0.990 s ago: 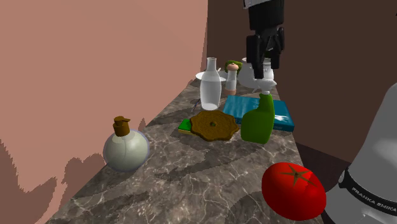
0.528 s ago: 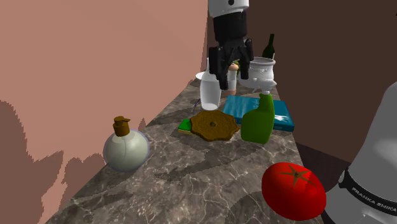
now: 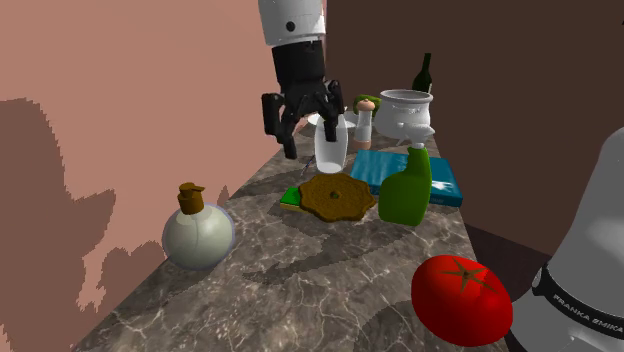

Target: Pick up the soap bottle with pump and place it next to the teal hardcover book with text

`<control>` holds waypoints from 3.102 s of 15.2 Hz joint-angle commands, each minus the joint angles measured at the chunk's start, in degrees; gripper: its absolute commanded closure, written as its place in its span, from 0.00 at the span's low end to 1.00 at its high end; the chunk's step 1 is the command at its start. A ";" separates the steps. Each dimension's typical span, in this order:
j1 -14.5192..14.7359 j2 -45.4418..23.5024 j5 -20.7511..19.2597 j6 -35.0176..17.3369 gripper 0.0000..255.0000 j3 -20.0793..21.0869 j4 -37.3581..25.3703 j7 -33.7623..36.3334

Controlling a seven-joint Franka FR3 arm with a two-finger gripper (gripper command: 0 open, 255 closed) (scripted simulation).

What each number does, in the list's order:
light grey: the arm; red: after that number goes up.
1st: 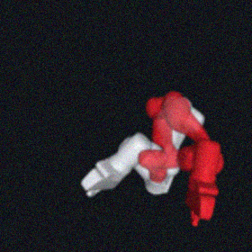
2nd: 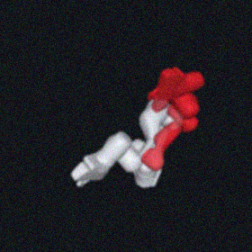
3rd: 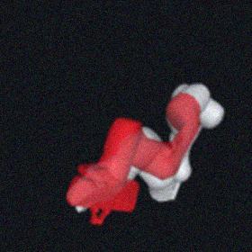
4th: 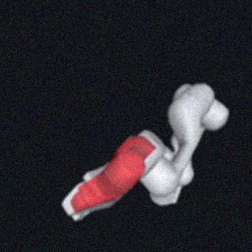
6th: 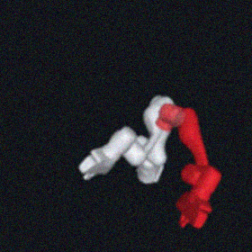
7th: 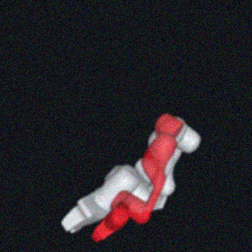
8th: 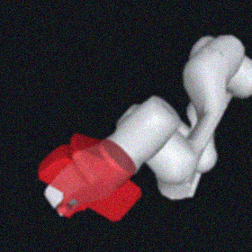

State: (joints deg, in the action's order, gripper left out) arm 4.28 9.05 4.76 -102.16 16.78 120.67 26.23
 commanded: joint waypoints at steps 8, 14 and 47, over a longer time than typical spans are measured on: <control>3.42 -19.09 -3.80 -2.69 0.00 3.57 -17.53 9.37; 7.58 -32.87 -7.57 -0.97 0.00 3.94 -33.67 14.47; 9.06 -36.32 -8.42 -1.43 1.00 3.85 -36.93 15.80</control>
State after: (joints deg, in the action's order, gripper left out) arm 13.34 -27.54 -3.74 -104.30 20.58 84.20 42.01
